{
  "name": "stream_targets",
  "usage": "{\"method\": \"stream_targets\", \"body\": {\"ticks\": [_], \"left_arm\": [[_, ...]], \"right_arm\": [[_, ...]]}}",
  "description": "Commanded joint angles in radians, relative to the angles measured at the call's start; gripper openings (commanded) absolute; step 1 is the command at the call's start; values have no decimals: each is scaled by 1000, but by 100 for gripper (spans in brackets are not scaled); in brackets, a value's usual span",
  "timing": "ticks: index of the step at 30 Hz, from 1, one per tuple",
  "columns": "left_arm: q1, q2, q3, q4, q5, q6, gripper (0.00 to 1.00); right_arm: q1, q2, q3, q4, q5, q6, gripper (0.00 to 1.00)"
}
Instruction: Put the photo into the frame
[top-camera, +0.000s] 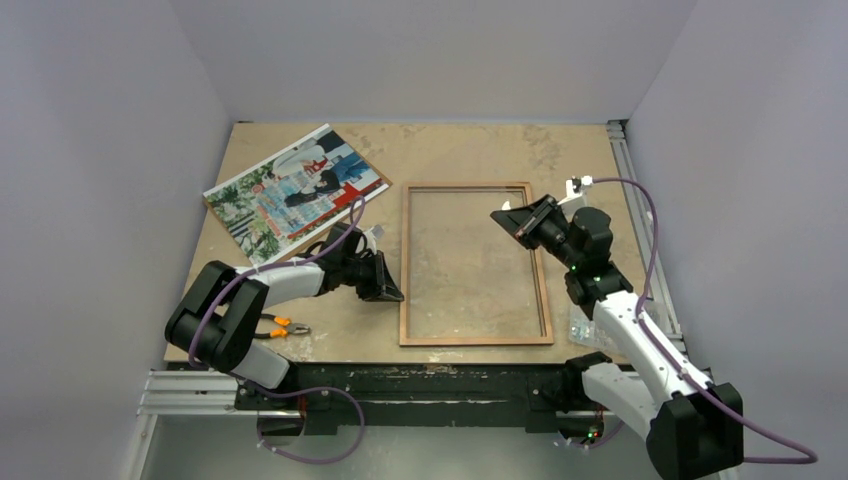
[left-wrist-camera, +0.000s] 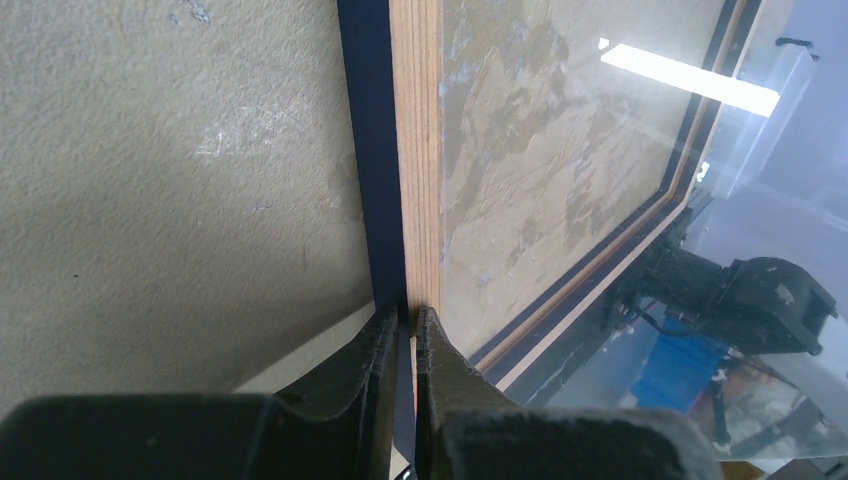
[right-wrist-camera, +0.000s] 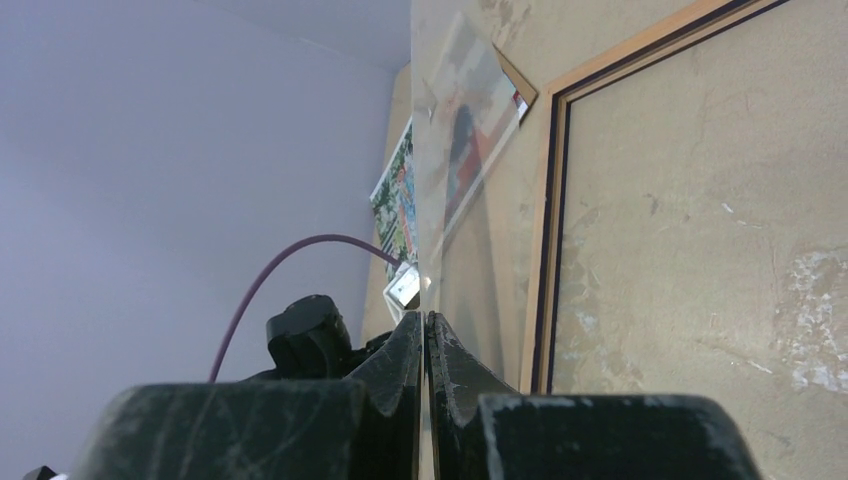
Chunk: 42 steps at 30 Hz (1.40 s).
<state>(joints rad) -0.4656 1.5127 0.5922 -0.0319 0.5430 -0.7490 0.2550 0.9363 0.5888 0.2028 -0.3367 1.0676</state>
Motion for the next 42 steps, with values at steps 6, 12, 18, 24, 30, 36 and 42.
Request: {"method": "stream_targets", "body": {"ticks": [6,12,18,24,30,36,42], "left_arm": [[-9,47,-46,-65,-80,27,1],[-10,44,-48,-64,-80,28,1],[-10,39,-50,-67,-79,28,1],[-9,34,-52,-69,-79,30,1],[-10,32,-53,-69,-79,30,1],[-10,32,-57,-68,-81,28,1],[-10,35,-57,-67,-80,30,1]], "right_arm": [[3,-11,24,18,-2,-49,0],[2,-24,36,-17,36,-61,0],[2,-27,37,-24,63,-66,0],[2,-27,53,-25,86,-67,0],[0,-18,58,-28,101,-74,0],[-5,-17,62,-31,114,-81,0],[-7,18,68,-5,87,-85,0]]}}
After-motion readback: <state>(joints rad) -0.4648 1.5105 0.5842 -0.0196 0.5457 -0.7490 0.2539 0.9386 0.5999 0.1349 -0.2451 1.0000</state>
